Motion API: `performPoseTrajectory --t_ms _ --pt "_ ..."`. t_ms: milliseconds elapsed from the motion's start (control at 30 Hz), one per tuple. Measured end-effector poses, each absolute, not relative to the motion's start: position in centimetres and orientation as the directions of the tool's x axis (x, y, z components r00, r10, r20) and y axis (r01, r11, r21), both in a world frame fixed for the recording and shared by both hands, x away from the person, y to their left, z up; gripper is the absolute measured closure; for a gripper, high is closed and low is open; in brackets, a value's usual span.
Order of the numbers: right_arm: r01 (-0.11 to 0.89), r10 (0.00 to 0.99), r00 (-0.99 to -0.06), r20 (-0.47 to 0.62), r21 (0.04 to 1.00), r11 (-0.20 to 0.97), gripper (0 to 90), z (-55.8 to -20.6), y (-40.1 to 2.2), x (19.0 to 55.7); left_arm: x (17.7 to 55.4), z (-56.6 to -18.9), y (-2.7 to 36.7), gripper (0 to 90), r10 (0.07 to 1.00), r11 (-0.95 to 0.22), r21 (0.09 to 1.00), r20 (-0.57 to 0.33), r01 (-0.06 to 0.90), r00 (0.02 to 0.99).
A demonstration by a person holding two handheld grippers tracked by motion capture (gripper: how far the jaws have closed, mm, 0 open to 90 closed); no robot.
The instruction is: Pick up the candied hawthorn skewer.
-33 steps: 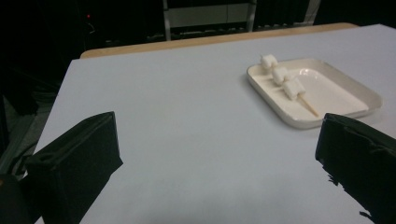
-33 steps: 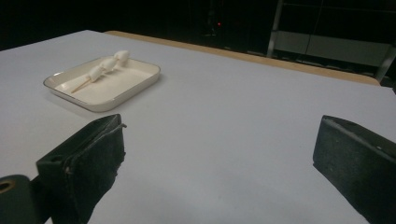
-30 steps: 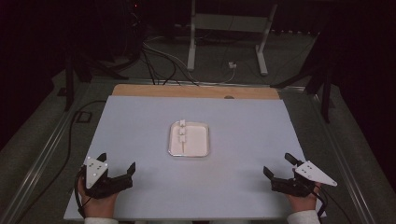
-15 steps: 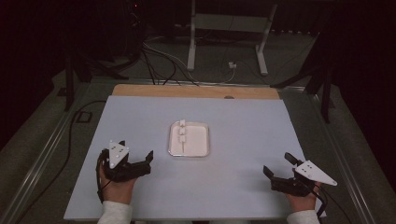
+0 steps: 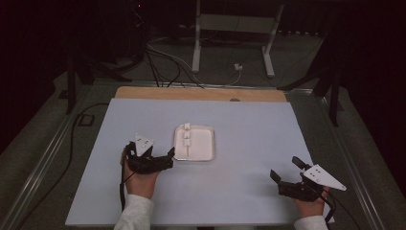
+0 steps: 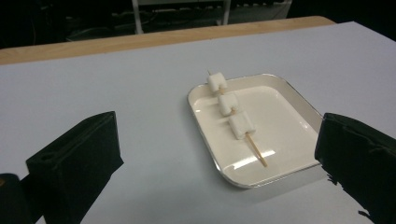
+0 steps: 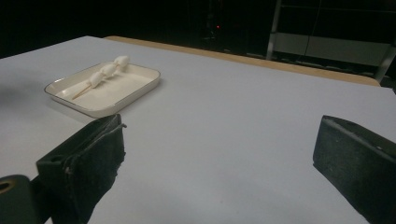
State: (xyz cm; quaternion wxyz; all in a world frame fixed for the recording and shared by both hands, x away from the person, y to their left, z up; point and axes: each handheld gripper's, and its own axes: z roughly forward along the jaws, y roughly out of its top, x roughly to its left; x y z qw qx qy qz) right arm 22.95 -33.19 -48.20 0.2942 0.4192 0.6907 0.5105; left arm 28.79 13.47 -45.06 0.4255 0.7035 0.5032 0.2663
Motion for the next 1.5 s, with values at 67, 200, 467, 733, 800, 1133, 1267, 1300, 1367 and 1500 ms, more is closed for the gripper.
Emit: performPoseTrajectory --t_ms 67,200,467,733,800,1133,1267,1300,1367,1500 --pt "0.279 0.880 -0.475 0.021 0.952 0.127 2.1 -48.2 -33.2 23.0 29.1 -45.2 13.0 1.3 0.934 -0.134 0.861 -0.055 0.490 0.353" --pt "0.278 0.879 -0.476 0.021 0.952 0.127 2.1 -48.2 -33.2 23.0 30.0 -45.7 12.2 2.5 0.934 -0.140 0.848 -0.058 0.512 0.352" --pt "0.277 0.879 -0.476 0.023 0.953 0.125 2.1 -48.2 -33.2 23.0 31.3 -46.7 10.7 2.5 0.932 -0.147 0.821 -0.072 0.551 0.356" --pt "0.277 0.878 -0.478 0.026 0.953 0.122 2.1 -48.2 -33.1 23.0 32.7 -48.1 8.5 6.5 0.925 -0.166 0.782 -0.087 0.601 0.369" --pt "0.278 0.878 -0.478 0.027 0.953 0.122 2.1 -48.2 -33.1 23.0 33.0 -48.5 8.1 9.9 0.924 -0.168 0.773 -0.093 0.612 0.370" --pt "0.280 0.878 -0.478 0.029 0.952 0.121 2.1 -48.2 -33.2 23.1 34.1 -50.3 6.4 35.6 0.921 -0.180 0.728 -0.111 0.662 0.373" --pt "0.282 0.878 -0.477 0.032 0.952 0.119 2.1 -48.2 -33.2 23.1 34.3 -51.1 5.7 50.1 0.927 -0.213 0.702 -0.075 0.679 0.368" --pt "0.282 0.878 -0.477 0.033 0.952 0.118 2.1 -48.2 -33.2 23.1 34.5 -51.5 5.5 53.2 0.928 -0.222 0.686 -0.069 0.693 0.365" --pt "0.283 0.878 -0.477 0.034 0.952 0.117 2.1 -48.2 -33.2 23.1 34.5 -51.7 5.3 57.3 0.930 -0.228 0.682 -0.059 0.695 0.363" --pt "0.284 0.879 -0.476 0.034 0.952 0.117 2.1 -48.2 -33.3 23.1 34.8 -51.5 5.2 64.8 0.937 -0.242 0.674 -0.024 0.698 0.348"
